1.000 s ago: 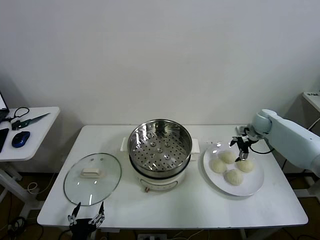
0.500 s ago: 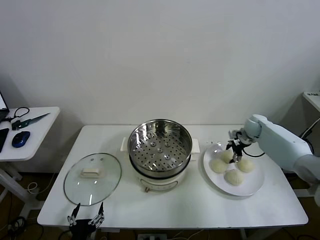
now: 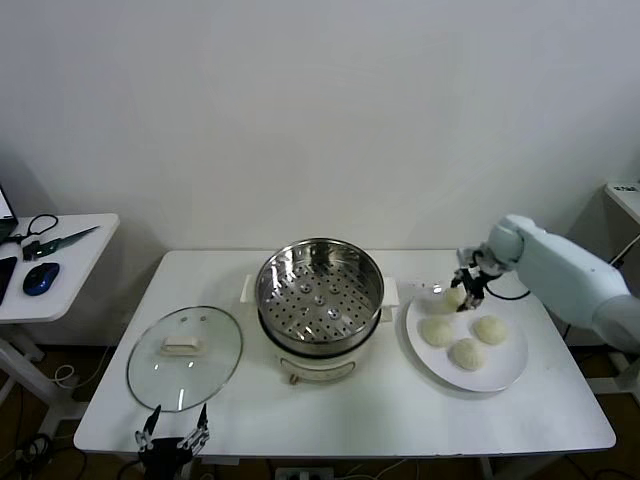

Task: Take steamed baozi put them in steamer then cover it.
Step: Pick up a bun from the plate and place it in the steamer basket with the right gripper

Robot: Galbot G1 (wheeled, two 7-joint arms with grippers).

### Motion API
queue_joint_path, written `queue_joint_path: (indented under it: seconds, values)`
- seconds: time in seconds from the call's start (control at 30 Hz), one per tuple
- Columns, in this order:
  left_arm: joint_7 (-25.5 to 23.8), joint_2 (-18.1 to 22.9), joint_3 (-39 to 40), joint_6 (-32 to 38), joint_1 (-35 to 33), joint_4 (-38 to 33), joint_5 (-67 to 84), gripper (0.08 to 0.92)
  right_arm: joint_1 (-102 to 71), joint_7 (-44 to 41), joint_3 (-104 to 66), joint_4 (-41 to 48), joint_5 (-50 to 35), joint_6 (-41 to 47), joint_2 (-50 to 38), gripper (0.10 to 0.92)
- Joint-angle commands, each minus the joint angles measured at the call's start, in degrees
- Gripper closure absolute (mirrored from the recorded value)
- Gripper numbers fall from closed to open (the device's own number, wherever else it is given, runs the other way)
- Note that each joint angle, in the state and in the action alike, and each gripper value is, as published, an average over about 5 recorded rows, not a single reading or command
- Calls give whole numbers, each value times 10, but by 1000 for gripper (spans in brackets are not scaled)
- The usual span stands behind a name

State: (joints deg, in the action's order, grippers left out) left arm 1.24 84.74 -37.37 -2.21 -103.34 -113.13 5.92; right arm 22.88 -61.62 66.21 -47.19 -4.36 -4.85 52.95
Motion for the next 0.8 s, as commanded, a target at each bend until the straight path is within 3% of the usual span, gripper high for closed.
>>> queue_joint_path:
  seconds: [0.03,0.23,0.4,0.63,0.8]
  values:
    - [0,0,1,0,0,-2,0,177,242,-8,183,-105,-71,-59,-8,389]
    - [0,0,2,0,-1,-2,-2,177,374,19,243,-257,-117,-173,43,389]
    - [0,0,0,0,0,-2,-2,177,338,64,224,-348,-60,-270,88,389]
    - [0,-2,-3,0,4,-3,0,177,221,95,173,-261,105,-342,149,389]
    - [0,-4,-7,-1,8,-1,3,177,160,106,151,-158,157,-369,197,389]
